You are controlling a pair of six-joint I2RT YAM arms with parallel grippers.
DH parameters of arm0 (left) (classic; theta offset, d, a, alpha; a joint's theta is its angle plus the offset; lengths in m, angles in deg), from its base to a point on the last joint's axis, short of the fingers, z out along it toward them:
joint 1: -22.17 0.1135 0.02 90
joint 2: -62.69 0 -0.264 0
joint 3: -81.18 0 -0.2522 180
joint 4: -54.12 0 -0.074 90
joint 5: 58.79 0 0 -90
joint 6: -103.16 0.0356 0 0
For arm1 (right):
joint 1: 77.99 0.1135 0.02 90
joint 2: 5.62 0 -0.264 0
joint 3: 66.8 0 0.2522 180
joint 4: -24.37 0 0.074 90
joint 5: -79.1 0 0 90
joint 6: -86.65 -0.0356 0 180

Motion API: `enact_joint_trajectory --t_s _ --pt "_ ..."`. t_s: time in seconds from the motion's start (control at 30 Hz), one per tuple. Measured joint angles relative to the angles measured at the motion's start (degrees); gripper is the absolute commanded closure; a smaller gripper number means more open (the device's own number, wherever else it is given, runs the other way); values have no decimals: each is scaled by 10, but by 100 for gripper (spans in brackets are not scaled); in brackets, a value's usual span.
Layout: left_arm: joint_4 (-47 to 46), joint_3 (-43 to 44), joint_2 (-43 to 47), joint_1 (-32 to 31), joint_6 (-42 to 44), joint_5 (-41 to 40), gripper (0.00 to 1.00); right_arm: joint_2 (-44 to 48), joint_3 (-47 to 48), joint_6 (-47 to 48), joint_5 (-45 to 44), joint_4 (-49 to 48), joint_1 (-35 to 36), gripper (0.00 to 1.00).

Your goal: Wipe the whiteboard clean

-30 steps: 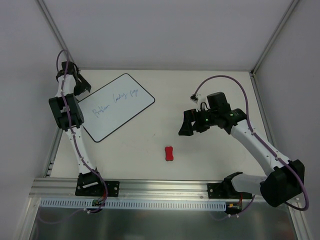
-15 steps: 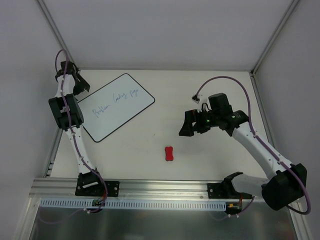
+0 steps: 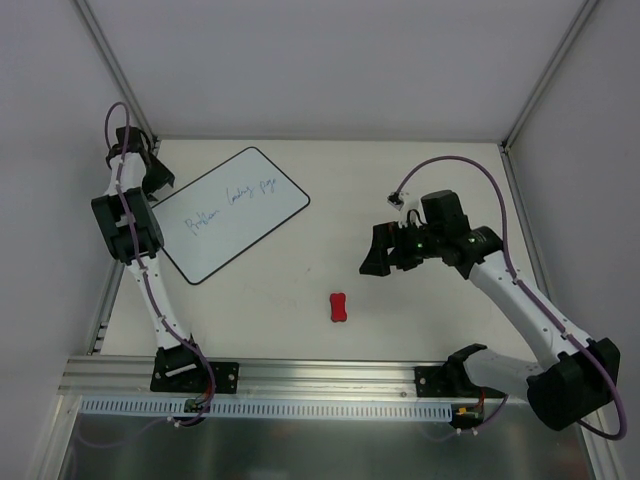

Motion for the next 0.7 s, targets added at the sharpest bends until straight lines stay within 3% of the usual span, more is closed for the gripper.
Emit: enact_joint_trajectory --t_s 0.4,0.67,0.7 --pt "-4 -107 66 -50 3 10 40 11 0 7 0 0 0 1" --pt "5 -145 89 -130 7 4 41 11 0 22 0 0 0 1" --pt "7 -147 91 -145 8 4 38 11 -1 23 0 0 0 1"
